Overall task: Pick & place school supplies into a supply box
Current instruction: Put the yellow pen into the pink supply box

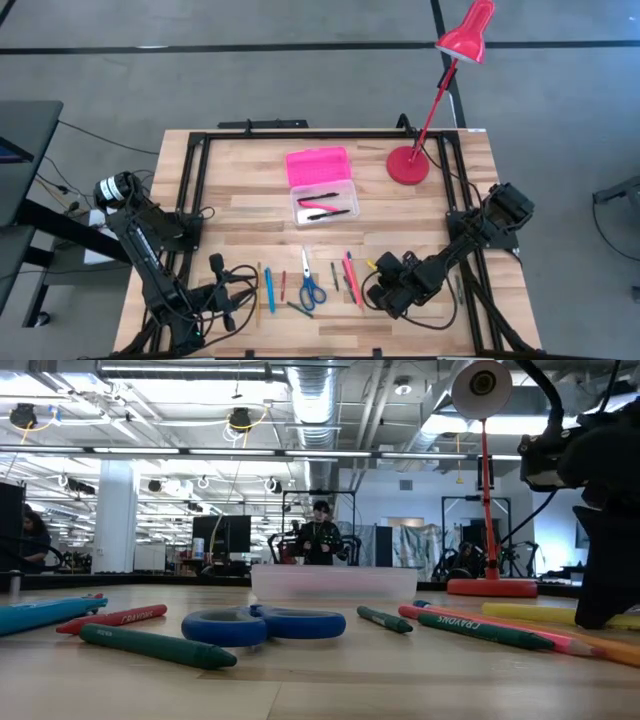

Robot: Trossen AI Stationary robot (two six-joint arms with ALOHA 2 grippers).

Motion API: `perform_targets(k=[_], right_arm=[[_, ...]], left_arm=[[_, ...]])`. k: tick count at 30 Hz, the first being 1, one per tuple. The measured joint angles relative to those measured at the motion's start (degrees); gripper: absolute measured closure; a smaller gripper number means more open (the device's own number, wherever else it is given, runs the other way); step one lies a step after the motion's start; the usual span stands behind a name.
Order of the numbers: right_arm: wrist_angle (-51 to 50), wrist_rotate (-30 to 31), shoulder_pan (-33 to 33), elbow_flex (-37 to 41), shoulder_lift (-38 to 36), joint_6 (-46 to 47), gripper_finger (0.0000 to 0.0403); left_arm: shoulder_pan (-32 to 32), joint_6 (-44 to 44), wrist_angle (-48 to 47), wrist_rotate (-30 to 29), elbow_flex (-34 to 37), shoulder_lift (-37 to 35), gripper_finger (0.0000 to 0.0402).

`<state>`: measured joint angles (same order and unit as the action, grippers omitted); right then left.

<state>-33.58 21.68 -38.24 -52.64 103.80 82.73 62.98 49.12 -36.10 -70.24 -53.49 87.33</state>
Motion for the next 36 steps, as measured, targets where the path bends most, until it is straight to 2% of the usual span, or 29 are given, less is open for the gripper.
perform_targets(k=[6, 10, 13, 20, 26, 30, 36], right_arm=[[-2.1, -0.24, 0.11, -2.29, 0.34, -3.89, 0.0395], [-4.57, 0.02, 0.13, -4.15, 0.57, -4.76, 0.0386], [-6.68, 2.41, 0.32, -4.77, 0.79, -5.69, 0.038], [-7.52, 5.29, 1.16, -7.68, 0.64, -8.6, 0.0397], [-13.47, 7.51, 3.29, -12.42, 0.57, -12.82, 0.0388], [-17.0, 11.93, 6.23, -16.93, 0.53, -21.85, 0.0392], [-15.64, 17.7, 14.02, -21.99, 0.41, -41.53, 0.0388]], left_arm=[[0.0, -0.01, -0.2, 0.02, 0.0, 0.0, 0.0281], [0.01, 0.0, -0.2, 0.02, 0.0, 0.0, 0.0281], [0.0, 0.0, -0.2, 0.02, 0.0, 0.0, 0.0281], [0.0, 0.0, -0.23, 0.02, 0.0, 0.0, 0.0281], [0.0, 0.0, -0.46, 0.02, 0.0, 0.0, 0.0281], [0.0, 0.0, -0.46, 0.0, 0.0, 0.0, 0.0281], [0.0, -0.13, -0.58, -0.09, 0.0, 0.0, 0.0281]])
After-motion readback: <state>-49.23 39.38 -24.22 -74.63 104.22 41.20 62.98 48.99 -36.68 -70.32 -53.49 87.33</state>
